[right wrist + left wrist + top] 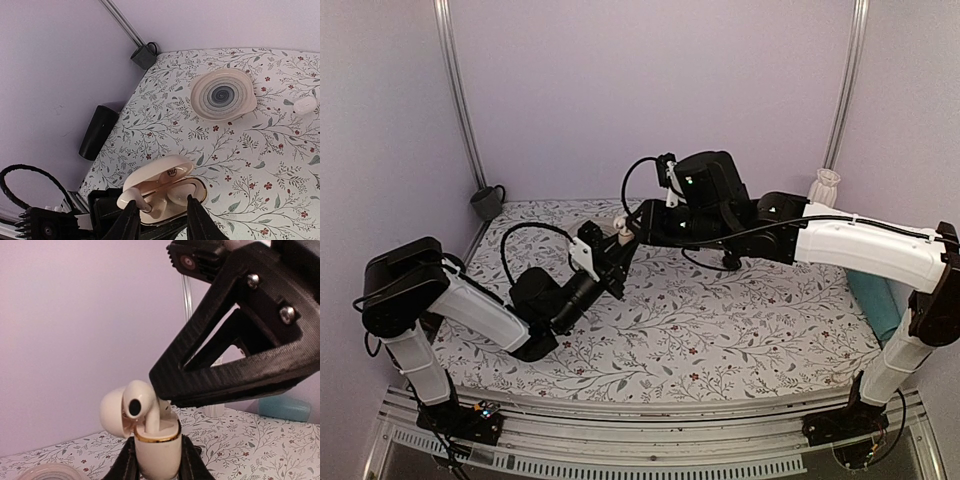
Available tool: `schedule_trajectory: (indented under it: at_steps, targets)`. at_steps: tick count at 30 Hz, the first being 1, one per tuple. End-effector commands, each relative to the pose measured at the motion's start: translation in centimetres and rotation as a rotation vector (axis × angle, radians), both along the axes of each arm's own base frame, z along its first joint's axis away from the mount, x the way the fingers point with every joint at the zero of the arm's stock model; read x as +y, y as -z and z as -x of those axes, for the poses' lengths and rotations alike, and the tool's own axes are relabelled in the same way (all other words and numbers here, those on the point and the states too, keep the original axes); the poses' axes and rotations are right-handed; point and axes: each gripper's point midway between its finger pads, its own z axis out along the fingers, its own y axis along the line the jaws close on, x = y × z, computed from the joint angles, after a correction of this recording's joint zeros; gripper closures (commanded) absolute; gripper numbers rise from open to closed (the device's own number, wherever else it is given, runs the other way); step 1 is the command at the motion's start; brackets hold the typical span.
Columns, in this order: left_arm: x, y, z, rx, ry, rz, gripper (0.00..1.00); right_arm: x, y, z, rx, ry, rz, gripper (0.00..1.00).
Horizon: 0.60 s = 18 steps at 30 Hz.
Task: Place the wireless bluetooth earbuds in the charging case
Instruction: Adjust the left earbud in the left side groove of the charging case.
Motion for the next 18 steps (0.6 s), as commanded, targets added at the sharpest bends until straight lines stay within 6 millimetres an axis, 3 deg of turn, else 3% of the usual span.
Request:
schedule_trajectory:
  at_steps: [1, 14, 18]
  targets:
    - [0.6, -2.3, 1.0, -0.042, 0.024, 0.063, 1.00, -0.9, -0.9, -0.2, -0.012, 0.017, -0.004, 0.68]
    - [0.4, -2.4, 1.2, -0.044, 0.040, 0.061, 1.00, 0.0, 0.2, -0.1, 0.003, -0.026, 0.026, 0.68]
    - [0.5, -2.2, 1.1, -0.039, 0.038, 0.058, 1.00, -0.4, -0.4, 0.0, -0.006, -0.016, 0.020, 0.67]
